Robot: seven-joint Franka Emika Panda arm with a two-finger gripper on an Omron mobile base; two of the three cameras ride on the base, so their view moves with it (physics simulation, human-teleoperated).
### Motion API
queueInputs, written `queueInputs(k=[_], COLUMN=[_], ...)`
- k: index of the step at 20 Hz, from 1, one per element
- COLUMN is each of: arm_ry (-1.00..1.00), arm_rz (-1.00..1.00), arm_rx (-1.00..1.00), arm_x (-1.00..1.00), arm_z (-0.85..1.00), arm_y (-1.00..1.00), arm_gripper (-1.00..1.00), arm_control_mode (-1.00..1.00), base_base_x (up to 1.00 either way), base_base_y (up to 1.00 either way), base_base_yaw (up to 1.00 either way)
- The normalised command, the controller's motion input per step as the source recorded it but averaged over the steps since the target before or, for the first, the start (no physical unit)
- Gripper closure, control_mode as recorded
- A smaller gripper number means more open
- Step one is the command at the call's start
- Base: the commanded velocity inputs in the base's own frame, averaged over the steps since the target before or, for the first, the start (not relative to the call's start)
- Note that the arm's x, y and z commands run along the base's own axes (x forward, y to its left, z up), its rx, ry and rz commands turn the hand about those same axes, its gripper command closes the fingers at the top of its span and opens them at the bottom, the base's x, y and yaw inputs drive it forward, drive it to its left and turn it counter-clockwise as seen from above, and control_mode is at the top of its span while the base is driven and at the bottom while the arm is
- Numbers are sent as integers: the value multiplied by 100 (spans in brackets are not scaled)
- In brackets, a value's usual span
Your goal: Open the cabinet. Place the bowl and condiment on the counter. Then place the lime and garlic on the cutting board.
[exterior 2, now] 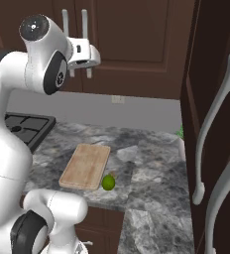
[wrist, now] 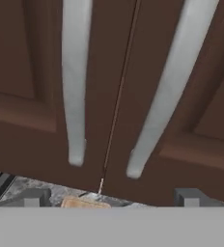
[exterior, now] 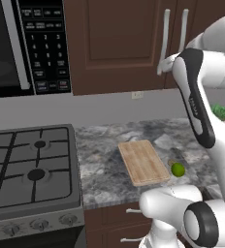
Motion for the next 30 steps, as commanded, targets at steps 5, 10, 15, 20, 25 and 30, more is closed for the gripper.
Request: queueInputs(k=[5, 10, 15, 20, 25, 30], arm_ry=[-7, -10, -11, -7, -2, 0], arm_rz=[0, 0, -1, -3, -4, -3], arm_rx=[0, 1, 2, 2, 3, 7], arm_x=[16, 15, 16, 27, 37, 49], arm_z=[22, 3, 0, -3, -5, -6], arm_y=[-7, -7, -8, -3, 0, -4], arm_gripper=[-100, -100, -100, -100, -100, -100], arm_control_mode=[-100, -100, -100, -100, -100, -100], base_base_x=[0, 0, 0, 0, 0, 0], base_base_y=[0, 0, 0, 0, 0, 0], base_base_yaw=[0, 0, 0, 0, 0, 0])
